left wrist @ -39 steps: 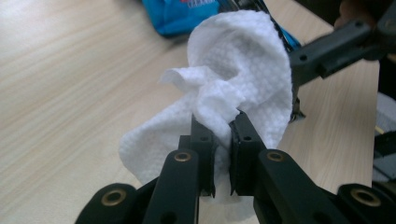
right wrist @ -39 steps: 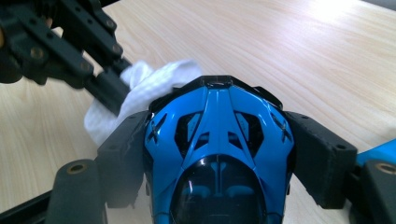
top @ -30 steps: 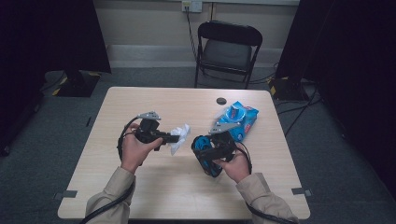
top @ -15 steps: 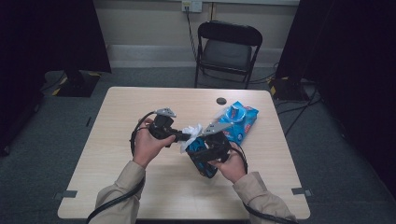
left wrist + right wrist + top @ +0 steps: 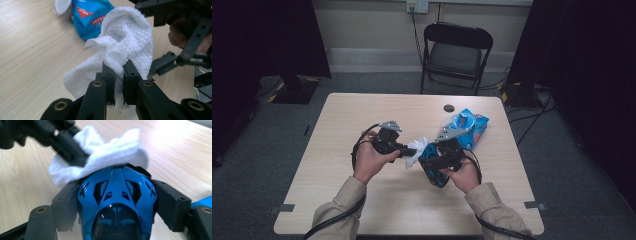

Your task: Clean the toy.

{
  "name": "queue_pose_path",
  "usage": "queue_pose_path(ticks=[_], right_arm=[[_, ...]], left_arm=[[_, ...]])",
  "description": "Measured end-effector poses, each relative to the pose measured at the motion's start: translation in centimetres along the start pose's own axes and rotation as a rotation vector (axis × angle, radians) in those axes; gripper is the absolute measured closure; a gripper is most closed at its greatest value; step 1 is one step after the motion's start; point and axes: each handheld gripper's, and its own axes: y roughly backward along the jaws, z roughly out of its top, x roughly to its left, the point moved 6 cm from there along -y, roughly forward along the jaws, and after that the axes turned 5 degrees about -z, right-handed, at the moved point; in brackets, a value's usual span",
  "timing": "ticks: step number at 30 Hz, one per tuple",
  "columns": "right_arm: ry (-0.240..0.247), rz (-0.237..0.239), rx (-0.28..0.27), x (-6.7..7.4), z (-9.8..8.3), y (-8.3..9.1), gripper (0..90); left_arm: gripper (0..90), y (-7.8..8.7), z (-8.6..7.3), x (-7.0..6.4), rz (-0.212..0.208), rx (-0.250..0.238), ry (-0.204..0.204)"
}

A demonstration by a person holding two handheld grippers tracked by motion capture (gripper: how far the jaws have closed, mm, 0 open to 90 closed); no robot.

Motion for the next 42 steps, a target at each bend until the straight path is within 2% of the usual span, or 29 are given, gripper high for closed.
queue_pose_path(ticks=[6, 11, 15, 24, 28, 42], right_arm=[[-0.014, 0.005, -0.004, -0.3, 0.1, 0.2, 26.3], [-0.012, 0.003, -0.014, -0.2, 0.4, 0.4, 26.3], [-0.006, 0.018, -0.013, 0.0, 0.5, 0.5, 26.3], [0.007, 0.04, -0.022, 0.9, 1.1, 0.2, 26.3], [0.011, 0.046, -0.021, 1.3, 1.3, 0.1, 26.3], [0.0, 0.042, -0.029, 1.1, 1.2, 0.0, 26.3]], left_arm=[[82.5, -0.4, -1.4, 0.0, -0.002, 0.028, 0.008], [82.5, 0.1, -1.8, 1.0, 0.013, -0.027, 0.051], [82.5, 0.8, -1.4, 1.3, 0.03, -0.06, 0.062], [82.4, -0.8, -1.8, 0.5, 0.013, -0.022, 0.042], [82.4, -1.4, -1.9, 0.1, -0.007, -0.031, 0.038], [82.4, -2.2, -2.4, -0.2, -0.015, -0.034, 0.042]])
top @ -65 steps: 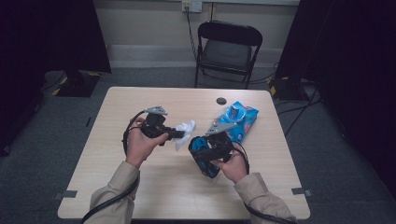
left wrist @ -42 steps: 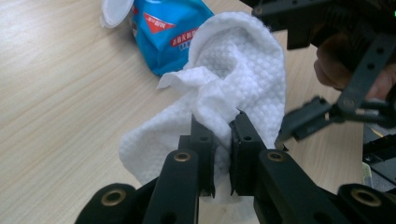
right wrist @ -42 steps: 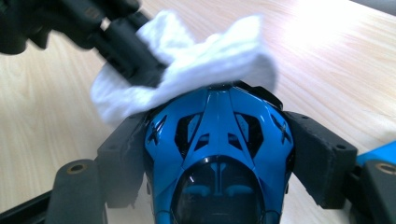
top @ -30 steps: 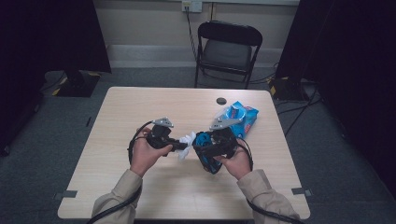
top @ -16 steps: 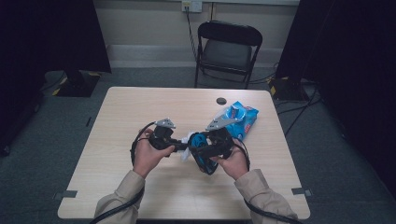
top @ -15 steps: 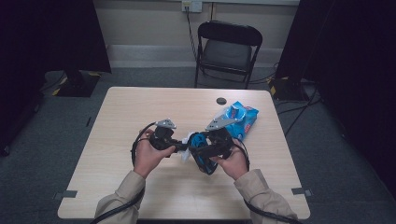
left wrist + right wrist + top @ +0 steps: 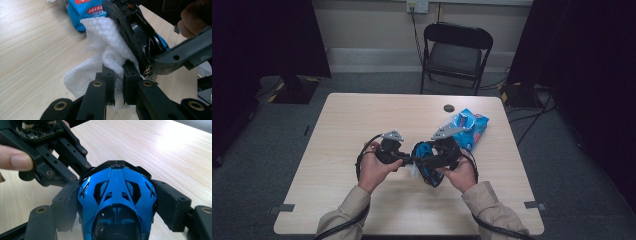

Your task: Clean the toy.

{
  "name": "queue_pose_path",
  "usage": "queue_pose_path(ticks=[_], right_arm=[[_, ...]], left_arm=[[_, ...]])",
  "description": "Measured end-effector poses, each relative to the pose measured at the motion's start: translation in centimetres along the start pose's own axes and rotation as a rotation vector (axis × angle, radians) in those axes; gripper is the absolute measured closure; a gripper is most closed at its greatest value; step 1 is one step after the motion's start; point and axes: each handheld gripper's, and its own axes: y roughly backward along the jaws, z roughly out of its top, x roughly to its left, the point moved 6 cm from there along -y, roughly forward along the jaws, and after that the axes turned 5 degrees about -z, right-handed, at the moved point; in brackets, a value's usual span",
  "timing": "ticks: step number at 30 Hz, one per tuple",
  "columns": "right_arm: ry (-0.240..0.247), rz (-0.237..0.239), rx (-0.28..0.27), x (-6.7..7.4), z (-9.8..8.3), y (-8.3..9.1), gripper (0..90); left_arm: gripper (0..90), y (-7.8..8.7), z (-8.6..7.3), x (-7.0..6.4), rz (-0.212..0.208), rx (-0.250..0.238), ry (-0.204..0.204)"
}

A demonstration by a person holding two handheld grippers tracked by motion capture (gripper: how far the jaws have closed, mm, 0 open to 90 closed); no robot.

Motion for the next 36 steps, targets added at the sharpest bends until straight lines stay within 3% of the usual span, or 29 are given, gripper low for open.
queue_pose_path(ticks=[11, 36], right_arm=[[-0.027, -0.007, -0.02, -0.6, 0.2, 0.4, 26.4], [-0.056, -0.018, -0.04, -1.3, 0.6, 0.8, 26.3]], left_arm=[[82.3, -1.2, -0.9, -0.4, -0.022, 0.006, 0.007], [82.1, -4.3, -4.0, -1.0, -0.088, 0.025, 0.063]])
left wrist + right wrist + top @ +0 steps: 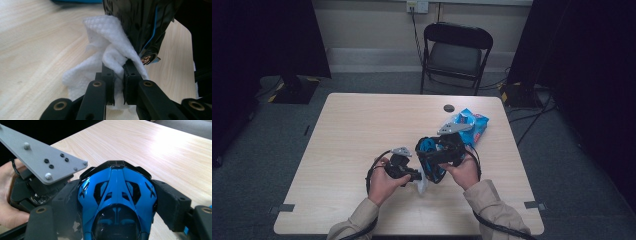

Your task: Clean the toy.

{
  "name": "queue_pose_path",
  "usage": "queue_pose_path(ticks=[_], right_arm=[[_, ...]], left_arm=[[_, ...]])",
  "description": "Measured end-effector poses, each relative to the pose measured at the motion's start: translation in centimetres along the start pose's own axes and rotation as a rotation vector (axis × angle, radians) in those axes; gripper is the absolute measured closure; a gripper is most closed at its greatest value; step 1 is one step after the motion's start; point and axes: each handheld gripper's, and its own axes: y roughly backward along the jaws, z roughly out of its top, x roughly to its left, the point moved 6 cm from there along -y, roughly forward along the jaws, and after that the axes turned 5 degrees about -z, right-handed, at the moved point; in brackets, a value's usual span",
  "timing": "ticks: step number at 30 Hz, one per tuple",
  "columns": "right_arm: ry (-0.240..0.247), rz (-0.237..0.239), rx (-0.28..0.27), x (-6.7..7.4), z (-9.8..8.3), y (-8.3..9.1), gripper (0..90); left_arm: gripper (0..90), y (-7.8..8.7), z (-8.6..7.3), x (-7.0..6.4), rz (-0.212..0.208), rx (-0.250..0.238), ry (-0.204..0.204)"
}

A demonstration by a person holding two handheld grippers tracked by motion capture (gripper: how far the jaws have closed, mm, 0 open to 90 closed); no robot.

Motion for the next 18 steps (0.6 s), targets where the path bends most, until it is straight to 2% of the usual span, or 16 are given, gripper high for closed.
queue_pose_path(ticks=[7, 11, 16, 18], right_arm=[[-0.007, 0.001, -0.015, 0.0, 0.3, 0.2, 26.4], [-0.003, 0.002, -0.015, 0.1, 0.4, 0.3, 26.3], [-0.005, 0.001, -0.019, 0.0, 0.3, 0.4, 26.3], [-0.006, 0.005, -0.016, -0.1, 0.0, 0.6, 26.4]], left_arm=[[82.0, -0.5, -0.5, -0.1, -0.019, 0.008, 0.013], [81.9, -0.5, -0.7, 0.1, -0.008, 0.012, 0.021], [81.9, 0.6, -0.7, 0.8, 0.014, -0.009, 0.037], [81.9, 2.1, -0.2, 1.3, 0.033, -0.031, 0.042]])
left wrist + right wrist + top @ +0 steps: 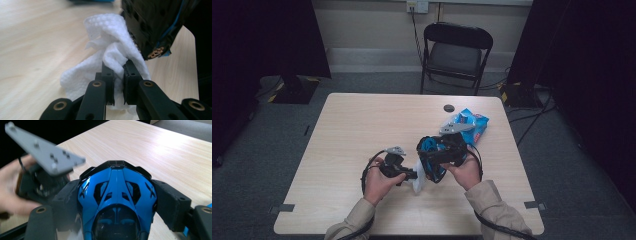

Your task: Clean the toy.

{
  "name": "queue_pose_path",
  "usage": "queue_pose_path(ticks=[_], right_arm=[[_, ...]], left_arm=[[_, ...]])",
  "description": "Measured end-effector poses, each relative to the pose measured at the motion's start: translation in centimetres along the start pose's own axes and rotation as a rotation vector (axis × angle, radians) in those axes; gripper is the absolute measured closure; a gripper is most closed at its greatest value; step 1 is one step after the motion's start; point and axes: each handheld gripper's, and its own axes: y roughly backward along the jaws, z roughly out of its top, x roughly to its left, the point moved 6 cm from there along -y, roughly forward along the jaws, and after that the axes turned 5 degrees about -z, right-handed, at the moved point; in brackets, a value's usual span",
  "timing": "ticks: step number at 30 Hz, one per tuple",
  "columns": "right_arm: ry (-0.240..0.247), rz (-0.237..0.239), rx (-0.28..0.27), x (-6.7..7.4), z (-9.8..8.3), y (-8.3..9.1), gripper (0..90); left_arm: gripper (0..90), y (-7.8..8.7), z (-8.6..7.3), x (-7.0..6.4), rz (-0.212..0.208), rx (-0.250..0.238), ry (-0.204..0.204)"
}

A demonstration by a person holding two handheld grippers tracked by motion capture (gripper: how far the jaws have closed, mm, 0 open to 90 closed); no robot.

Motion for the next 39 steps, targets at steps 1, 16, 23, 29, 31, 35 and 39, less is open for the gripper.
queue_pose_path(ticks=[1, 16, 23, 29, 31, 35, 39], right_arm=[[0.0, 0.0, 0.0, 0.0, 0.0, 0.0, 26.4], [0.016, 0.014, 0.015, 0.5, -0.8, -0.3, 26.3], [0.037, 0.028, 0.02, 1.2, -0.4, -0.6, 26.3], [0.042, 0.043, 0.017, 1.8, -0.2, -0.8, 26.3], [0.046, 0.039, 0.018, 1.9, -0.2, -0.9, 26.3], [0.044, 0.047, 0.024, 1.9, -0.4, -1.1, 26.3], [0.036, 0.05, 0.023, 1.8, -0.5, -1.1, 26.3]], left_arm=[[81.9, 0.0, 0.0, 0.0, 0.0, 0.0, 0.0], [82.0, 5.9, 4.2, 1.1, 0.076, -0.096, -0.031], [82.0, 5.4, 5.6, 0.4, 0.066, -0.088, -0.059], [82.0, 4.4, 6.0, -0.2, 0.037, -0.088, -0.069], [82.0, 4.1, 6.0, -0.4, 0.027, -0.088, -0.07], [82.1, 3.7, 6.0, -0.6, 0.021, -0.088, -0.069], [82.1, 3.5, 5.8, -0.5, 0.009, -0.092, -0.062]])
